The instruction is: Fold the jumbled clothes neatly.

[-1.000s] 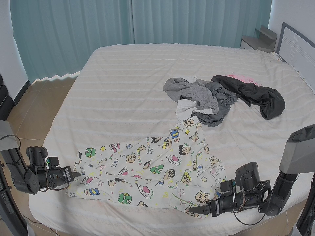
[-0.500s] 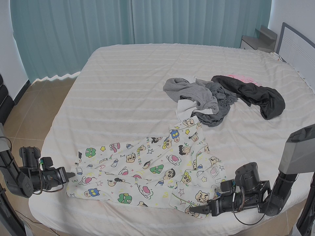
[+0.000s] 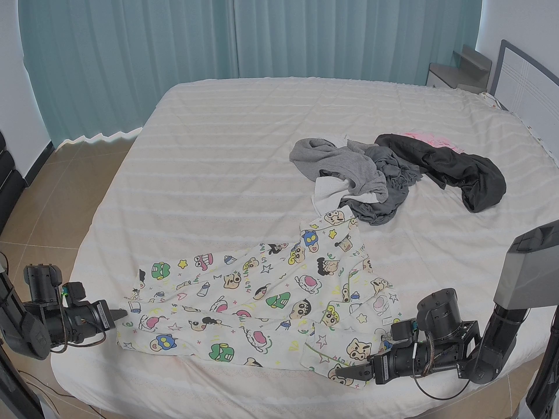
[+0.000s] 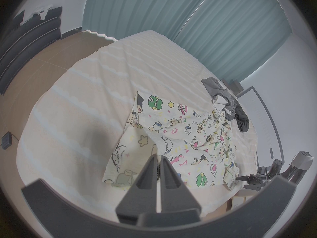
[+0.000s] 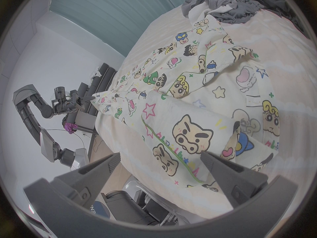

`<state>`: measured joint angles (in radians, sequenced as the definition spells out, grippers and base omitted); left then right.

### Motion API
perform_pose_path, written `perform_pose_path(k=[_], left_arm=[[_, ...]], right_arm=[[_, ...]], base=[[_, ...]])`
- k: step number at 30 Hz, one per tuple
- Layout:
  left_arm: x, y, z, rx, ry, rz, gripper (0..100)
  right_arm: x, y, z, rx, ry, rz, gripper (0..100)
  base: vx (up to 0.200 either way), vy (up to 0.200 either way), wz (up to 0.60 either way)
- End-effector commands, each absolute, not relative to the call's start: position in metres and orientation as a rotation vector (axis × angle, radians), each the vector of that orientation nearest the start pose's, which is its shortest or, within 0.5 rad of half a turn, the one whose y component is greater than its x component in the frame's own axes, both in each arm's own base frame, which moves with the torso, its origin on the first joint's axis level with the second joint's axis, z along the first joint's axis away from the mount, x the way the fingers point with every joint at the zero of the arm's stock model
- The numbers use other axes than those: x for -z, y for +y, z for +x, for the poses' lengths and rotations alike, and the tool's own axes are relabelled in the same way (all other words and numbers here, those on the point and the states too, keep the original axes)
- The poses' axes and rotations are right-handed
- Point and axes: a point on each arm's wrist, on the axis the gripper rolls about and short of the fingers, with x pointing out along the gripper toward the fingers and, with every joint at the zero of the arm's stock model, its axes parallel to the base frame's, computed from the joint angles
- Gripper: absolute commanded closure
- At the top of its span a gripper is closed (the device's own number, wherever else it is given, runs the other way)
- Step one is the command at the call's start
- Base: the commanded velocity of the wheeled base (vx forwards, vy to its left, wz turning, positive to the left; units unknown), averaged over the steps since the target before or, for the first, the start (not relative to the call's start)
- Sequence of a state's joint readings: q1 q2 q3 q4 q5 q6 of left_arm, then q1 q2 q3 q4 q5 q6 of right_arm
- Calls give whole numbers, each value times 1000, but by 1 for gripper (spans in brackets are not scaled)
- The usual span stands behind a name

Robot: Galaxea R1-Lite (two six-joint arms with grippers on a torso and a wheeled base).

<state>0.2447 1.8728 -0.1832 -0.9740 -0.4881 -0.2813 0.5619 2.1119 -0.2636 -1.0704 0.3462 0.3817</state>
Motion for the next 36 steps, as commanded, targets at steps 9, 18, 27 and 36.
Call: perform_pose_path(k=[9, 18, 27, 36], left_arm=[[-53, 38, 196, 182, 661, -529, 100], [-52, 34, 182, 184, 705, -521, 100], [-52, 38, 174, 166, 741, -500, 100], [-65, 34, 165, 169, 766, -505, 100]], right_arm=[[3, 140, 209, -695, 952, 251, 0], [3, 140, 208, -694, 954, 250, 0], [5, 140, 208, -693, 958, 250, 0], [9, 140, 208, -703, 922, 255, 0]], base=[[0, 0, 0], [0, 0, 0], [0, 0, 0], [0, 0, 0]])
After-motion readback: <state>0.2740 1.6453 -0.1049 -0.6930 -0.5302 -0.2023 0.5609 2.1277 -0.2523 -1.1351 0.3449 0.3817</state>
